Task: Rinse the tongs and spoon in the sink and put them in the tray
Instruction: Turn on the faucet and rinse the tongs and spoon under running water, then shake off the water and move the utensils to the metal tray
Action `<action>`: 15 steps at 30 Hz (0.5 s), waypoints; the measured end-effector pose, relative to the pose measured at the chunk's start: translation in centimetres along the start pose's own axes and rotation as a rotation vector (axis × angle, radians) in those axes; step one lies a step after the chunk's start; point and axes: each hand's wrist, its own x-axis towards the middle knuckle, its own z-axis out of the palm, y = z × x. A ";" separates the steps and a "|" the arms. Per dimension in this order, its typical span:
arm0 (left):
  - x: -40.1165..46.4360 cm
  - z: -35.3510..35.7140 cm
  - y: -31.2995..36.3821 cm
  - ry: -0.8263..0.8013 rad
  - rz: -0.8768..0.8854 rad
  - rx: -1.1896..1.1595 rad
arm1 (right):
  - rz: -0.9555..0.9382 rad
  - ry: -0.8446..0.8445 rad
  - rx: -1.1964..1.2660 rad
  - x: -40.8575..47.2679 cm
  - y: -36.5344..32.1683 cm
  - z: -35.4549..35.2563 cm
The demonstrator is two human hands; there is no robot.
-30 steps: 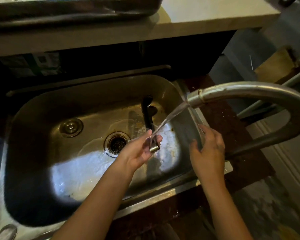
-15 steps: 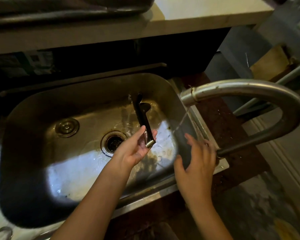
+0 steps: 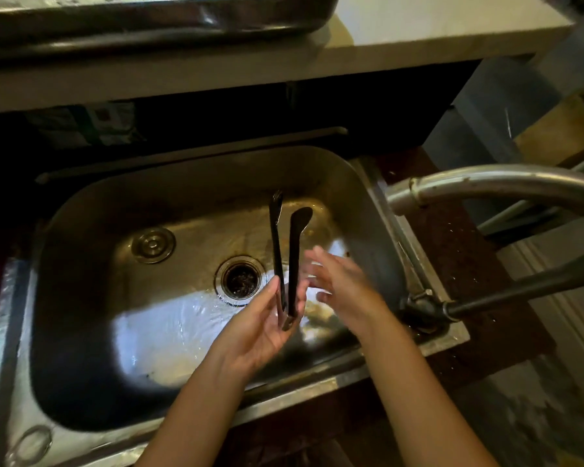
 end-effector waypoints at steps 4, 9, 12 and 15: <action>-2.1 -1.3 0.6 -0.084 -0.012 0.022 | 0.017 -0.175 0.169 1.7 0.2 1.4; -3.8 -3.1 2.7 -0.055 0.021 0.336 | 0.059 -0.229 0.069 1.8 -0.2 2.9; -4.5 -3.7 4.1 -0.035 0.029 0.486 | 0.045 -0.222 0.028 1.8 -1.0 3.7; -4.4 -3.7 6.2 0.060 0.131 0.584 | 0.025 -0.248 0.012 1.8 -1.3 4.4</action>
